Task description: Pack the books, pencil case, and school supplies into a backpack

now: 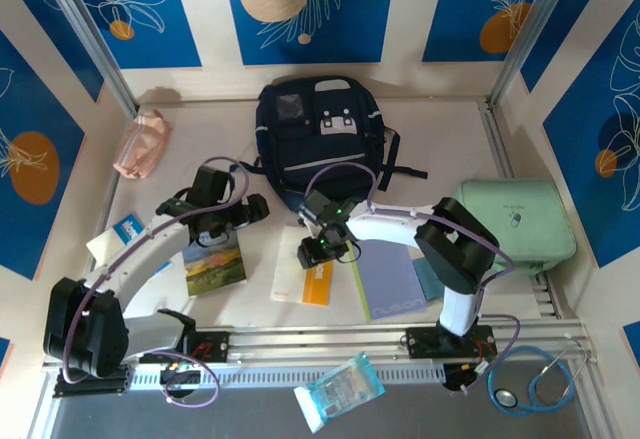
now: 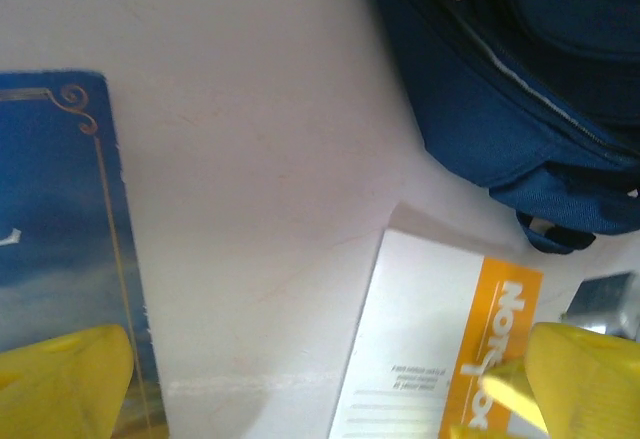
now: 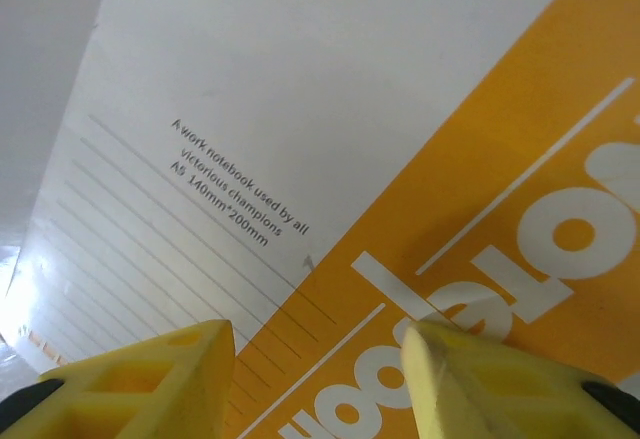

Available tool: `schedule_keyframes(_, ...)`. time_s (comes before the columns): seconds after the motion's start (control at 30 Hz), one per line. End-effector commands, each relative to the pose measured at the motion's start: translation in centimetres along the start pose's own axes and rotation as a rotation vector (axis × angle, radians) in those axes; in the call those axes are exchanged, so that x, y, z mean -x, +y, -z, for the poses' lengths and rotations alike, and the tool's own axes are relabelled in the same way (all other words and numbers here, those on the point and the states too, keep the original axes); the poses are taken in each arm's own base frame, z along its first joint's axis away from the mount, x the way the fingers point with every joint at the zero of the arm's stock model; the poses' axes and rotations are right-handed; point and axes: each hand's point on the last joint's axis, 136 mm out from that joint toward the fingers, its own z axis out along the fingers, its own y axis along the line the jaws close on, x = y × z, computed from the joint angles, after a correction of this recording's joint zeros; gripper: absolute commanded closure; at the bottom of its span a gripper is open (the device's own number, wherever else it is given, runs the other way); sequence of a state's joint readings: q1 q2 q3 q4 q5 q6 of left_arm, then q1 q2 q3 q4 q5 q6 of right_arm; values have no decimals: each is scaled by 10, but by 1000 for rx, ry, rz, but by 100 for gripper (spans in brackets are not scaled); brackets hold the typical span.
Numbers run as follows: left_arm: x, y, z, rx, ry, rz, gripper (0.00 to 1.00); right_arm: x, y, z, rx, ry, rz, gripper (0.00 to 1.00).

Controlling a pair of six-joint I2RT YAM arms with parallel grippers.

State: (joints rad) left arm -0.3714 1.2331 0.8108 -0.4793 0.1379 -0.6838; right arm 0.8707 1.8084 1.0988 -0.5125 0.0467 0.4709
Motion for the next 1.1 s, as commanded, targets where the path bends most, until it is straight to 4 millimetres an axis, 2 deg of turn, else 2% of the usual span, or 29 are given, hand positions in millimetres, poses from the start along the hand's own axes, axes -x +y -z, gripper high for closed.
schedule_keyframes(0.0,-23,-10,-20,-56,74,24,1,-4,-32,10,-135,8,-9,50)
schedule_keyframes(0.13,-43,-38,-42,-125,111,4,6,10,-16,31,-75,-56,-100,50)
schedule_keyframes(0.23,-63,-50,-51,-132,169,-49,9,4,-23,41,-72,-64,-232,50)
schedule_keyframes(0.3,-75,-52,-56,-142,216,-75,18,-4,-32,43,-66,-52,-331,50)
schedule_keyframes(0.47,-96,-57,-68,-174,300,-95,27,-17,-43,37,-58,-7,-444,54)
schedule_keyframes(0.63,-99,-60,-78,-165,319,-113,35,-25,-48,24,-91,36,-503,61)
schedule_keyframes(0.8,-104,-64,-85,-173,341,-122,45,-33,-55,15,-116,67,-533,63)
schedule_keyframes(0.97,-109,-64,-90,-169,363,-132,51,-36,-57,11,-121,81,-528,64)
schedule_keyframes(1.07,-114,-60,-94,-155,380,-129,59,-36,-57,10,-119,85,-520,68)
